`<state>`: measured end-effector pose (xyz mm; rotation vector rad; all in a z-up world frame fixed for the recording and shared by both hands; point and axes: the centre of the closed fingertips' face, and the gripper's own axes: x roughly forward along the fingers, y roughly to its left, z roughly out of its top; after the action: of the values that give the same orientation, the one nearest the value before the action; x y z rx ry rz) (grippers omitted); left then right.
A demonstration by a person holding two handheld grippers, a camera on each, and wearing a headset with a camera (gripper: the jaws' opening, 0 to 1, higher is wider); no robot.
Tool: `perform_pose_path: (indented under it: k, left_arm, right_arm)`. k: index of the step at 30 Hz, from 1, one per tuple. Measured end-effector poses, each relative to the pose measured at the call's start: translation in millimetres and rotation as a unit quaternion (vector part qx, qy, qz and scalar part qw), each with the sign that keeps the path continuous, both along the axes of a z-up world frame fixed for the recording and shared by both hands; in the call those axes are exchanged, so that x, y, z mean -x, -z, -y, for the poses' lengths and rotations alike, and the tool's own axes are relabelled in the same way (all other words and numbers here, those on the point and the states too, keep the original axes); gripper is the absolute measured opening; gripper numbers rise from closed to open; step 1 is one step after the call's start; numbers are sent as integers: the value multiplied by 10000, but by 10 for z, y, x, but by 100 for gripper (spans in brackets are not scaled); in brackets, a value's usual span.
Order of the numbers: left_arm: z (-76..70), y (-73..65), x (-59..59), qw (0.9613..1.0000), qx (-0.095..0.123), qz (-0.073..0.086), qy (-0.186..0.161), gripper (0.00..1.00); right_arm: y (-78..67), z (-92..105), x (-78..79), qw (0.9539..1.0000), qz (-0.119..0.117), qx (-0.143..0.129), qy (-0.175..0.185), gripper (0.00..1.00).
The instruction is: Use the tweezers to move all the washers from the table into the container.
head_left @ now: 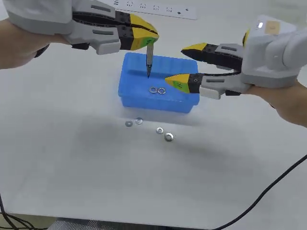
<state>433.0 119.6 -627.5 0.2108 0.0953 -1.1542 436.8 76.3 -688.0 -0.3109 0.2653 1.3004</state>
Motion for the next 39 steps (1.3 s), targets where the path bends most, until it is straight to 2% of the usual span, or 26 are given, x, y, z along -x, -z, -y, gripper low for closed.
perform_pose_path:
  k: [8, 13, 17, 23, 30, 39]
  left_arm:
    - [-189, -151, 149, 9998, 3, 108, -144, 4]
    - [-218, -217, 321, 9997, -46, 183, -166, 4]
    - [-240, -246, 463, 9996, -22, 181, -203, 4]
    - [-238, -230, 662, 9996, -47, 149, -218, 4]
    - [-176, -192, 831, 9997, 43, 65, -227, 4]
    - [-70, -56, 934, 9998, 92, -56, -147, 4]
  right_arm:
    - [-3, 307, 85, 9989, -177, -53, 438, 61]
    - [12, 456, 197, 9982, -217, 2, 557, 65]
    - [-21, 526, 278, 9976, -221, -21, 652, 68]
    - [2, 585, 390, 9972, -237, 5, 711, 70]
    - [64, 618, 526, 9972, -326, 102, 666, 74]
    - [149, 652, 687, 9973, -358, 303, 573, 86]
